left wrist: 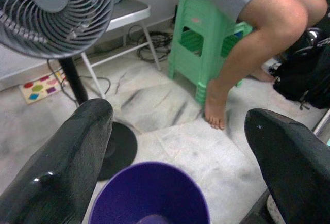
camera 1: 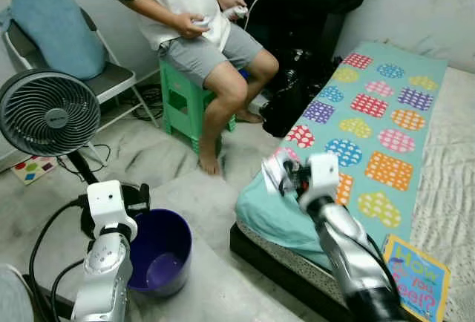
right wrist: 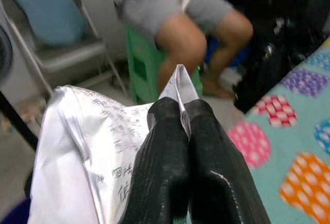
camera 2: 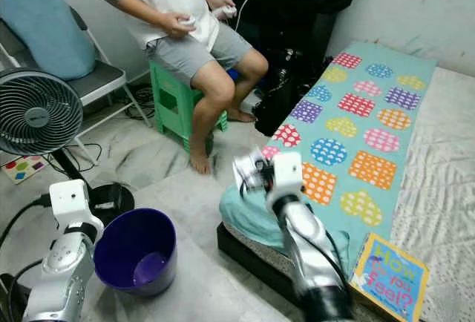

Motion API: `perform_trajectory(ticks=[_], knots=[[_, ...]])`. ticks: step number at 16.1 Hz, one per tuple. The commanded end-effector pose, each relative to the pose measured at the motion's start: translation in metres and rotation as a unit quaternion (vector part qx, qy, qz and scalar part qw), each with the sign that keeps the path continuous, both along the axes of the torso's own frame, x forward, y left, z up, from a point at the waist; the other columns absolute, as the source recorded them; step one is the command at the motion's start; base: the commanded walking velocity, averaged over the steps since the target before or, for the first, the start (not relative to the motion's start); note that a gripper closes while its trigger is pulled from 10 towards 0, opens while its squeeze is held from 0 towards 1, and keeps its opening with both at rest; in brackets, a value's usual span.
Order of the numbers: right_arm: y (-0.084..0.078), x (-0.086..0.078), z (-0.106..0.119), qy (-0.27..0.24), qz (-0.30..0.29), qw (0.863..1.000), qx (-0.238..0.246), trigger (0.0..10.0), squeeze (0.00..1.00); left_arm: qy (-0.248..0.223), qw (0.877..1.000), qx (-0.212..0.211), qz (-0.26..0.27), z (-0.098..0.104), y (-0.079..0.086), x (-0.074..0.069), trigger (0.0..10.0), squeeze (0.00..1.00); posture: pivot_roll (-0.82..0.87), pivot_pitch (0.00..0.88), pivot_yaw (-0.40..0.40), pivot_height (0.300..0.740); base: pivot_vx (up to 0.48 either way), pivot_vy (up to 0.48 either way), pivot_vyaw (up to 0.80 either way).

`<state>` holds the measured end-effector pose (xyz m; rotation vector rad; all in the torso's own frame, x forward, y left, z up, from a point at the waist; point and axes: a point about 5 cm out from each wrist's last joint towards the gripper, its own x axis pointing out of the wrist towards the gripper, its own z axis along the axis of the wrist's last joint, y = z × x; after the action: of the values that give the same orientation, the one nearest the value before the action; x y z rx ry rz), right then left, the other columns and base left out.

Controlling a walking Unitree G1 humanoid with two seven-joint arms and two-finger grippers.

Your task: Clean up the room

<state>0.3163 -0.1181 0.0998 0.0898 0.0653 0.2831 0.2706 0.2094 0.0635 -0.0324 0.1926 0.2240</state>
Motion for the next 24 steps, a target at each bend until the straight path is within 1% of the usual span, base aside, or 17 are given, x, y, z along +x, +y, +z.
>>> perform_trajectory(ticks=[1,2,3,4,5,6,7,8,9,10,11,15,17,21,24], knots=[[0.008,0.007,0.018,-0.046,0.015,0.999,-0.022,10.0,0.00,-0.008,1.000,0.012,0.005,0.005,0.004,0.002,10.0,0.00,-0.08,0.000,-0.004,0.740,0.000,0.000,0.00],[0.010,0.007,0.017,-0.048,0.021,0.998,-0.031,10.0,0.00,-0.016,1.000,0.015,0.005,0.010,0.003,0.003,10.0,0.00,-0.07,0.000,-0.011,0.740,0.000,0.000,0.00],[0.010,0.008,0.013,-0.040,0.022,0.999,-0.027,10.0,0.00,-0.025,1.000,0.013,0.001,0.014,0.001,0.004,10.0,0.00,-0.06,0.002,-0.013,0.740,0.000,0.000,0.00],[0.010,0.008,0.010,-0.041,0.031,0.998,-0.038,10.0,0.00,-0.026,1.000,-0.005,-0.006,0.015,-0.004,0.005,10.0,0.00,-0.07,0.003,-0.017,0.740,0.000,0.000,0.58],[0.009,0.009,0.009,-0.040,0.031,0.998,-0.040,10.0,0.00,-0.024,1.000,-0.011,-0.009,0.014,-0.005,0.005,10.0,0.00,-0.08,0.000,-0.020,0.740,0.000,0.000,0.68],[0.006,0.009,0.008,-0.035,0.025,0.998,-0.039,10.0,0.00,-0.033,0.998,-0.051,-0.010,0.021,-0.011,0.008,10.0,0.00,-0.08,0.000,-0.023,0.740,0.000,0.000,0.76],[0.005,0.008,0.006,-0.034,0.024,0.998,-0.041,10.0,0.00,-0.041,0.997,-0.060,-0.011,0.025,-0.014,0.009,10.0,0.00,-0.08,0.000,-0.025,0.740,0.000,0.000,0.76],[0.003,0.007,0.002,-0.030,0.023,0.998,-0.045,10.0,0.00,-0.050,0.997,-0.053,-0.024,0.029,-0.020,0.011,10.0,0.00,-0.08,0.000,-0.026,0.740,0.000,0.000,0.76],[0.001,0.006,0.000,-0.025,0.016,0.999,-0.043,10.0,0.00,-0.049,0.997,-0.037,-0.039,0.027,-0.024,0.010,10.0,0.00,-0.08,0.000,-0.027,0.740,0.000,0.000,0.76],[0.000,0.005,-0.001,-0.023,0.013,0.999,-0.042,10.0,0.00,-0.049,0.997,-0.036,-0.040,0.024,-0.025,0.008,10.0,0.00,-0.09,0.000,-0.024,0.740,0.000,0.000,0.76],[0.001,0.003,-0.002,-0.022,0.017,0.999,-0.041,10.0,0.00,-0.045,0.997,-0.046,-0.040,0.023,-0.025,0.006,10.0,0.00,-0.09,0.003,-0.022,0.740,0.000,0.000,0.76],[-0.003,-0.002,-0.007,-0.015,0.014,0.999,-0.042,10.0,0.00,-0.040,0.993,-0.074,-0.078,0.019,-0.034,0.003,10.0,0.00,-0.10,0.007,-0.025,0.740,0.000,0.000,0.73],[-0.002,-0.003,-0.008,-0.014,0.018,0.999,-0.042,10.0,0.00,-0.039,0.992,-0.085,-0.083,0.018,-0.035,0.001,10.0,0.00,-0.10,0.011,-0.028,0.740,0.000,0.000,0.00],[0.000,-0.004,-0.010,-0.008,0.021,0.999,-0.039,10.0,0.00,-0.045,0.990,-0.093,-0.091,0.018,-0.034,-0.001,10.0,0.00,-0.09,0.014,-0.026,0.740,0.000,0.000,0.00],[0.001,-0.005,-0.011,-0.007,0.022,0.999,-0.037,10.0,0.00,-0.046,0.989,-0.097,-0.100,0.018,-0.035,-0.002,10.0,0.00,-0.09,0.011,-0.021,0.740,0.313,0.000,0.00]])
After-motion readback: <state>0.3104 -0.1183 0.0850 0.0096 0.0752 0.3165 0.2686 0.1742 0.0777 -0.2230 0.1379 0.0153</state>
